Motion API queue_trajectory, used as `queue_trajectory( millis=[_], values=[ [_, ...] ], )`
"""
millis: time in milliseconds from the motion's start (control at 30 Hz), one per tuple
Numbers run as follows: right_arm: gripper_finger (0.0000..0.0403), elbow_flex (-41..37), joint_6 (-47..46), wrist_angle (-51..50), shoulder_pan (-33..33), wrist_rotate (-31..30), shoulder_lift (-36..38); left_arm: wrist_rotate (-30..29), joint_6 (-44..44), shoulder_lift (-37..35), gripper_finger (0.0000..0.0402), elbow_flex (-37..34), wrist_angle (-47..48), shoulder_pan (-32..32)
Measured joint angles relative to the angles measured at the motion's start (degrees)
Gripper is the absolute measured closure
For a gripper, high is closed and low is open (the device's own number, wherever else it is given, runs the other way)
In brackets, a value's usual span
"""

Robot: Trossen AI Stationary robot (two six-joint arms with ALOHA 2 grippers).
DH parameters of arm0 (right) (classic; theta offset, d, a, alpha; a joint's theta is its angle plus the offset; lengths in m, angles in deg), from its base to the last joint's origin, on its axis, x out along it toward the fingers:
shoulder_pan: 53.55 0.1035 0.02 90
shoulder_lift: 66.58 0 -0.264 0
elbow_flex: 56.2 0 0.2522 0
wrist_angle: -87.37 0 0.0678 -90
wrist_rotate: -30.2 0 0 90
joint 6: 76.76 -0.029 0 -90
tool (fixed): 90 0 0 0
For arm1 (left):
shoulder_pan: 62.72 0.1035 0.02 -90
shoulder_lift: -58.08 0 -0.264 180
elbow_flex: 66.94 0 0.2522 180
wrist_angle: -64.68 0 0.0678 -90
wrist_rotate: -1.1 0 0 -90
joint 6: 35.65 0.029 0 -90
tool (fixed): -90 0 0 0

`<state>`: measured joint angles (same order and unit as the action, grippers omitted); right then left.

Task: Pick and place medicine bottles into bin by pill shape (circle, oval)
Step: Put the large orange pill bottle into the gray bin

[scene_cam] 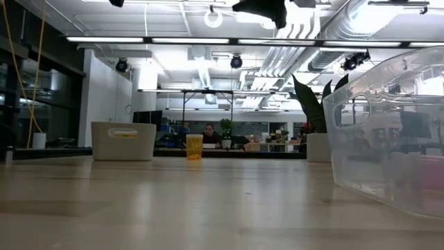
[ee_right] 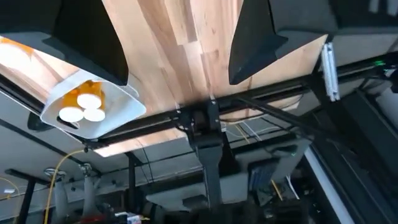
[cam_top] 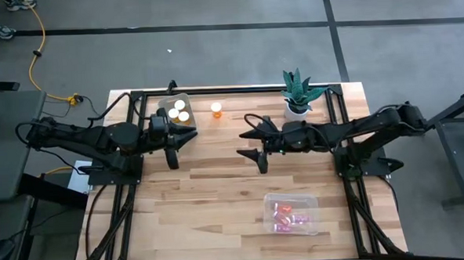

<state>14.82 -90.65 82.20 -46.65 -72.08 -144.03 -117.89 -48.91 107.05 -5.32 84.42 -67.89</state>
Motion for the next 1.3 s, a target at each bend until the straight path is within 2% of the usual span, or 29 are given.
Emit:
queue_trajectory(
  millis=[133, 300, 467, 600, 767, 933, 1067, 1200, 1300],
  values=[
    [0.0132, 0.0, 0.0, -0.7, -0.2, -1.2, 2.2, 2.8, -4.1, 0.7, 0.0287, 0.2, 3.2, 5.9],
    [0.0132, 0.0, -2.0, -3.1, -1.0, -2.8, 5.0, 13.4, -3.8, 6.1, 0.0211, 3.3, 8.5, 20.0],
    [0.0132, 0.0, -4.1, -3.9, -1.3, -2.9, 6.0, 25.8, 1.1, 17.1, 0.0153, 7.6, 9.4, 34.9],
    [0.0132, 0.0, -6.2, -4.7, -1.3, -3.7, 6.0, 34.0, 4.1, 27.9, 0.0118, 12.7, 10.7, 42.6],
    [0.0132, 0.0, -9.3, -6.2, -1.3, -4.3, 6.0, 32.9, 6.0, 40.2, 0.0083, 19.4, 14.9, 47.1],
    [0.0132, 0.0, -11.8, -6.2, -1.3, -4.3, 6.0, 32.8, 5.2, 49.1, 0.0068, 24.1, 15.2, 48.1],
    [0.0132, 0.0, -12.2, -6.2, -1.3, -7.1, 6.0, 32.9, 3.3, 53.4, 0.0067, 25.5, 15.4, 46.6],
    [0.0132, 0.0, -12.9, -6.3, -1.3, -8.7, 6.0, 26.7, 4.2, 55.7, 0.0067, 25.6, 15.9, 44.7],
    [0.0132, 0.0, -12.9, -6.3, -1.3, -9.2, 6.0, 24.5, 5.0, 56.8, 0.0067, 25.6, 16.7, 44.0]
  ],
)
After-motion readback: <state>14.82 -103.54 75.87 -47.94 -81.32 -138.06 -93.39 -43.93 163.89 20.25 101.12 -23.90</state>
